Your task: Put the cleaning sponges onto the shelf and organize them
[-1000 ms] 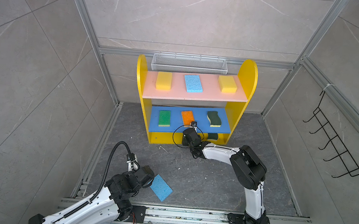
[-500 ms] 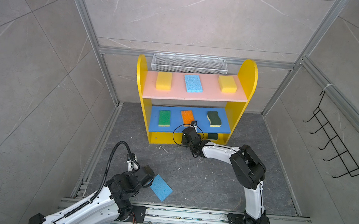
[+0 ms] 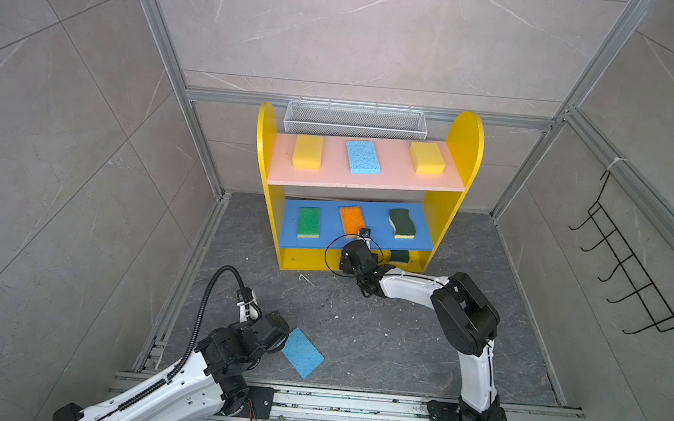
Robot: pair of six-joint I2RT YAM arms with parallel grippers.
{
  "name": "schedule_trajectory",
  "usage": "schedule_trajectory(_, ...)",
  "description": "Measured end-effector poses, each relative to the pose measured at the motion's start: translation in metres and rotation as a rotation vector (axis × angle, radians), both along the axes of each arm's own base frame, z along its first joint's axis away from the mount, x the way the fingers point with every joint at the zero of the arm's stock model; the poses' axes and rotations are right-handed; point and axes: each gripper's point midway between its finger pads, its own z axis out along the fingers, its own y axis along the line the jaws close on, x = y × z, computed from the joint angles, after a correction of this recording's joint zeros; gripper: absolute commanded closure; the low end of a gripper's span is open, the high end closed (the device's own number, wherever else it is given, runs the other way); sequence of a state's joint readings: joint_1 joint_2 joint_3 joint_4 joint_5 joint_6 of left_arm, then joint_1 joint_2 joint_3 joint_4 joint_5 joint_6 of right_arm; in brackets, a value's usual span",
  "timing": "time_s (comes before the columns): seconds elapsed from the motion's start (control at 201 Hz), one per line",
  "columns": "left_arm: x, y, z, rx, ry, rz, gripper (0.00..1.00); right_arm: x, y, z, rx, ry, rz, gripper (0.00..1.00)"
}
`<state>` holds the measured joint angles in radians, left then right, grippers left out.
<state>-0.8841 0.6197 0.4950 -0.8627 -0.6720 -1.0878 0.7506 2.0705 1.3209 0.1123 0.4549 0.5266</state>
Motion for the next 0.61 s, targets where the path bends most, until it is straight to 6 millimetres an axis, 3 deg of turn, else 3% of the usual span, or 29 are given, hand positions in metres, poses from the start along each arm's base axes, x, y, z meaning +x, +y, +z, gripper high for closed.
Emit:
schedule_trajectory(0.309, -0.001, 0.001, 0.001, -0.004, -0.003, 0.0, 0.14, -0.01, 0.01, 0.005, -0.046, -0.018, 0.064, 0.18)
schedule_trajectory(0.608, -0.001, 0.001, 0.001, -0.004, -0.003, 0.0, 0.14, -0.015, 0.016, 0.028, -0.051, -0.069, 0.104, 0.18)
